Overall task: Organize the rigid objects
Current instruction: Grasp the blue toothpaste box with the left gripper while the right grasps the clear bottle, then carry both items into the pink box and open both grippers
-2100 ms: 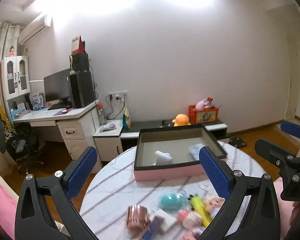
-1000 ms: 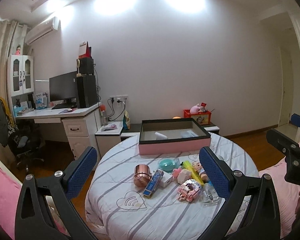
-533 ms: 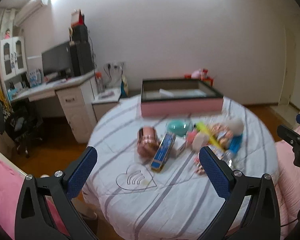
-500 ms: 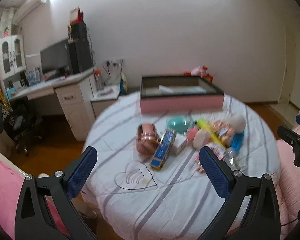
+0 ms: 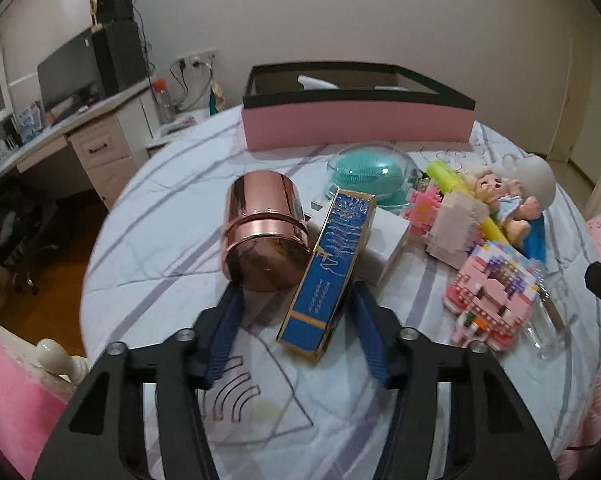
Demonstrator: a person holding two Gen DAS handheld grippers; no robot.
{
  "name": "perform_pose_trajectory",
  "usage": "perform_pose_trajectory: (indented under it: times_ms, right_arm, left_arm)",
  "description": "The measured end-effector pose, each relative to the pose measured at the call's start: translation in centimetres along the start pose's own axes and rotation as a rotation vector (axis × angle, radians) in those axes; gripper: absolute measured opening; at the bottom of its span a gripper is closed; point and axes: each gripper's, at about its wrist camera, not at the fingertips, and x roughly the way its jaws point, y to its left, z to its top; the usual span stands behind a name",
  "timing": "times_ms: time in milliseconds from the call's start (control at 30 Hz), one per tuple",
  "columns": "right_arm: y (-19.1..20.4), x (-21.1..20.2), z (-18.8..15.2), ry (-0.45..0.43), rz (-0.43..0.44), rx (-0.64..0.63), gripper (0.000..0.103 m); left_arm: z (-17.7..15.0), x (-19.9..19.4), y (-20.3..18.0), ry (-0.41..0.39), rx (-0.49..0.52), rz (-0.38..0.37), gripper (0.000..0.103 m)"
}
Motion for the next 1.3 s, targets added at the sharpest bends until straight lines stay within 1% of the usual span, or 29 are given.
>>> perform_pose_trajectory:
  times_ms: [33,67,100,133,433,567,633,667,700,733,767,800,900,1167,1300]
  right_arm:
    - [0.1,0.2,0.0,0.004,0.006,-0.001,0.103]
    - [0.2,0.4,0.0,0.010,0.009,-0.001,0.103]
    - [0.3,0.4,0.0,0.015,0.013,-0.003,0.103]
    - [0.5,0.5,-0.1,0.020,0.028,-0.006,0.103]
    - [3.6,0.7,0.2,0.034,0.131,-0.049,0.103]
    - [5.3,1.7,-0.3,0.065,0.168,-0.074,0.103]
    - [5.5,2.4,-0.7,0.082,0.171,-0.075,0.093]
    - [5.4,2.6,-0.9,0.093,0.173,-0.071,0.076]
    - [5.2,2.7,-1.1,0.095,0.175,-0.066,0.065]
    - [4.8,2.4,-1.2,0.084,0.170,-0.066,0.061]
    - [4.6,2.4,-1.3,0.086,0.172,-0.068,0.055]
    - [4.2,2.4,-1.2,0.088,0.177,-0.068,0.051]
    - [3.5,2.2,-1.2,0.090,0.210,-0.063,0.051]
    - [3.4,2.9,-0.9,0.074,0.217,-0.063,0.051]
    - [3.2,2.9,-0.7,0.079,0.228,-0.066,0.051]
  left_arm:
    - [0.1,0.1,0.0,-0.005,0.000,-0.016,0.040]
    - [0.2,0.1,0.0,-0.006,-0.002,-0.028,0.027]
    - [0.2,0.1,-0.1,-0.004,-0.006,-0.032,0.023]
    - [0.4,0.1,0.0,-0.009,-0.008,-0.031,0.022]
    - [-1.4,-2.1,0.3,-0.008,-0.007,-0.048,0.022]
    - [-2.3,-3.2,0.0,-0.001,-0.004,-0.069,0.022]
    - [-2.4,-3.5,-0.2,-0.004,0.004,-0.072,0.022]
    - [-2.4,-3.7,-0.3,-0.005,0.007,-0.077,0.022]
    - [-2.3,-3.8,-0.4,-0.008,0.008,-0.083,0.022]
    - [-2.3,-3.9,-0.6,-0.008,0.010,-0.092,0.022]
    - [-2.4,-4.0,-0.7,-0.007,0.012,-0.095,0.022]
    - [-2.3,-4.1,-0.9,-0.009,0.015,-0.096,0.022]
    - [-2.1,-4.2,-1.4,-0.011,0.020,-0.109,0.022]
    - [-1.8,-4.1,-2.3,0.003,0.030,-0.110,0.022]
    - [-1.5,-4.6,-2.5,-0.009,0.026,-0.103,0.022]
